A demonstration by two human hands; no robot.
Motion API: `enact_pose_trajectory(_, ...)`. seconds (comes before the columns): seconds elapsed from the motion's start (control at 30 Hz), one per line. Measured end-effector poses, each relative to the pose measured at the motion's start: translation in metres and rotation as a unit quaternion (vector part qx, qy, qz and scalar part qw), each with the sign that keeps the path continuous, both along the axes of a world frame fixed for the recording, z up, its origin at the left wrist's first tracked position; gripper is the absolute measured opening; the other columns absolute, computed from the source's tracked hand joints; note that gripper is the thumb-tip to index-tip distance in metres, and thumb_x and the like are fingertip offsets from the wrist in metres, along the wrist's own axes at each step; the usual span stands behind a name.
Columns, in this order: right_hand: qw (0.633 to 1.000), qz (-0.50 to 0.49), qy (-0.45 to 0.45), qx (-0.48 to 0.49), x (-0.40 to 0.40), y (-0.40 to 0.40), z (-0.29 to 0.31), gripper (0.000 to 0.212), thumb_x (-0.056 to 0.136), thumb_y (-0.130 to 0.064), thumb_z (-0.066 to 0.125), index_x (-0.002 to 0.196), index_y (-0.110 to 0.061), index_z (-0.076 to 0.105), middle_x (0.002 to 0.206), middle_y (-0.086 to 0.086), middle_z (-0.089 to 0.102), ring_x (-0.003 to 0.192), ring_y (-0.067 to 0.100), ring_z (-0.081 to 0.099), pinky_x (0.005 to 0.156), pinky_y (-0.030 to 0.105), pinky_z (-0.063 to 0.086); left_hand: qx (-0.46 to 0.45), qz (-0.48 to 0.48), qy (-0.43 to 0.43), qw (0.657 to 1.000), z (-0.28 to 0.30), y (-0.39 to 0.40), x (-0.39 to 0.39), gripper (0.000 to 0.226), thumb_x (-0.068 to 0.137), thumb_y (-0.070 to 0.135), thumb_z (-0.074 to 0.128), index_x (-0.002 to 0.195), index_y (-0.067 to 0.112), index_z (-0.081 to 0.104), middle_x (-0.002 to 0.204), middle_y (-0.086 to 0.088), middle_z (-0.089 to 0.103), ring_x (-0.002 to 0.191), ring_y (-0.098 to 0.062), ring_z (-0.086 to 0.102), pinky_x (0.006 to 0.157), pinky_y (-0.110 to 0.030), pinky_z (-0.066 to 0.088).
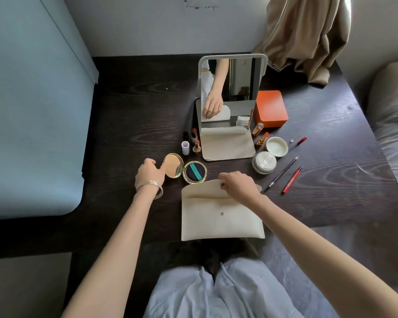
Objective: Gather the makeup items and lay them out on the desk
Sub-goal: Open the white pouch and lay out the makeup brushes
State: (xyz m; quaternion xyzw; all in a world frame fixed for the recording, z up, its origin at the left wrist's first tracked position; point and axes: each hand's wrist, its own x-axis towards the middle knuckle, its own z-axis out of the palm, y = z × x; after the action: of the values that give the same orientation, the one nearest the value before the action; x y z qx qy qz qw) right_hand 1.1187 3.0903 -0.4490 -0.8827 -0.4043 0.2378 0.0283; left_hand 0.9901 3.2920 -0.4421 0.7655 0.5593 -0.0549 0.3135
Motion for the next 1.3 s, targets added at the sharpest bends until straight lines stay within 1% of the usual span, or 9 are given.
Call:
enact_pose_trajectory(0.13,0.999,-0.042,0.024,-0.002,0.004,0.004,-0.001,0.017,0.091,-0.025,0.052,0.107,-0.022,0.059,0.106,0.011,0.063,0.098,0.035,0.059,0.066,0.031,0.036,-0.207,0.135,-0.125,0.961,-0.009,0.008,0.012,0.036,0.092,0.028,0.056,0.11,-0.001,0.063,0.108,-0.017,0.064,0.095,-0.033,0.066,0.081,-0.044,0.056)
enact_pose_trajectory(0.3,0.998,-0.051,0.049,-0.005,0.011,0.008,-0.004,0.017,0.093,-0.028,0.052,0.107,-0.023,0.06,0.107,0.009,0.064,0.099,0.034,0.058,0.067,0.031,0.035,-0.262,0.187,-0.168,0.932,-0.017,0.008,0.019,0.017,0.092,0.019,0.056,0.099,0.005,0.064,0.119,-0.019,0.059,0.107,-0.035,0.06,0.073,-0.039,0.056)
enact_pose_trajectory(0.4,0.996,-0.052,0.069,-0.008,0.016,0.01,-0.005,0.015,0.094,-0.026,0.049,0.104,-0.022,0.06,0.103,0.007,0.062,0.096,0.032,0.057,0.065,0.03,0.034,-0.269,0.191,-0.171,0.928,-0.019,0.013,0.015,0.02,0.092,0.019,0.056,0.095,0.0,0.064,0.107,-0.017,0.058,0.101,-0.033,0.061,0.076,-0.038,0.055)
enact_pose_trajectory(0.5,0.995,-0.053,0.083,-0.01,0.02,0.013,-0.007,0.013,0.095,-0.025,0.048,0.101,-0.022,0.06,0.1,0.006,0.061,0.095,0.032,0.056,0.065,0.031,0.034,-0.273,0.205,-0.183,0.922,-0.019,0.023,0.009,0.026,0.093,0.017,0.055,0.11,-0.001,0.062,0.104,-0.014,0.057,0.09,-0.027,0.06,0.075,-0.037,0.054)
enact_pose_trajectory(0.67,0.994,-0.066,0.088,-0.005,0.028,0.024,-0.012,0.018,0.097,-0.026,0.045,0.106,-0.022,0.061,0.108,0.008,0.062,0.099,0.032,0.056,0.069,0.033,0.038,-0.255,0.232,-0.195,0.918,-0.018,0.048,-0.002,0.027,0.093,0.017,0.054,0.113,-0.001,0.06,0.117,-0.02,0.058,0.107,-0.033,0.06,0.079,-0.038,0.054)
enact_pose_trajectory(0.87,0.995,-0.051,0.077,-0.023,0.037,0.038,-0.016,0.023,0.094,-0.021,0.048,0.112,-0.021,0.062,0.113,0.009,0.062,0.104,0.032,0.055,0.072,0.032,0.038,-0.236,0.242,-0.19,0.922,-0.013,0.07,-0.006,0.032,0.095,0.016,0.052,0.122,-0.002,0.055,0.126,-0.023,0.055,0.112,-0.035,0.058,0.084,-0.04,0.053)
enact_pose_trajectory(1.07,0.999,0.004,-0.034,0.005,0.035,0.043,-0.019,0.021,0.089,-0.011,0.052,0.106,-0.018,0.063,0.108,0.005,0.061,0.105,0.027,0.048,0.073,0.03,0.031,-0.234,0.22,-0.161,0.933,-0.015,0.073,-0.005,0.041,0.095,0.021,0.052,0.13,0.0,0.048,0.133,-0.019,0.051,0.117,-0.031,0.054,0.09,-0.041,0.053)
enact_pose_trajectory(1.2,0.994,-0.006,-0.101,0.041,0.02,0.033,-0.023,0.03,0.087,-0.022,0.062,0.115,-0.02,0.055,0.118,0.004,0.052,0.109,0.027,0.044,0.085,0.034,0.035,-0.229,0.204,-0.161,0.938,-0.017,0.065,-0.011,0.05,0.094,0.026,0.052,0.136,0.002,0.041,0.136,-0.017,0.048,0.119,-0.03,0.054,0.093,-0.039,0.051)
enact_pose_trajectory(1.3,0.992,0.007,-0.103,0.066,0.0,0.016,-0.025,0.04,0.084,-0.023,0.065,0.122,-0.017,0.055,0.129,0.011,0.051,0.119,0.031,0.045,0.098,0.04,0.035,-0.126,0.163,-0.121,0.971,-0.014,0.052,-0.016,0.051,0.093,0.028,0.054,0.137,0.006,0.041,0.137,-0.015,0.048,0.122,-0.03,0.05,0.1,-0.043,0.046)
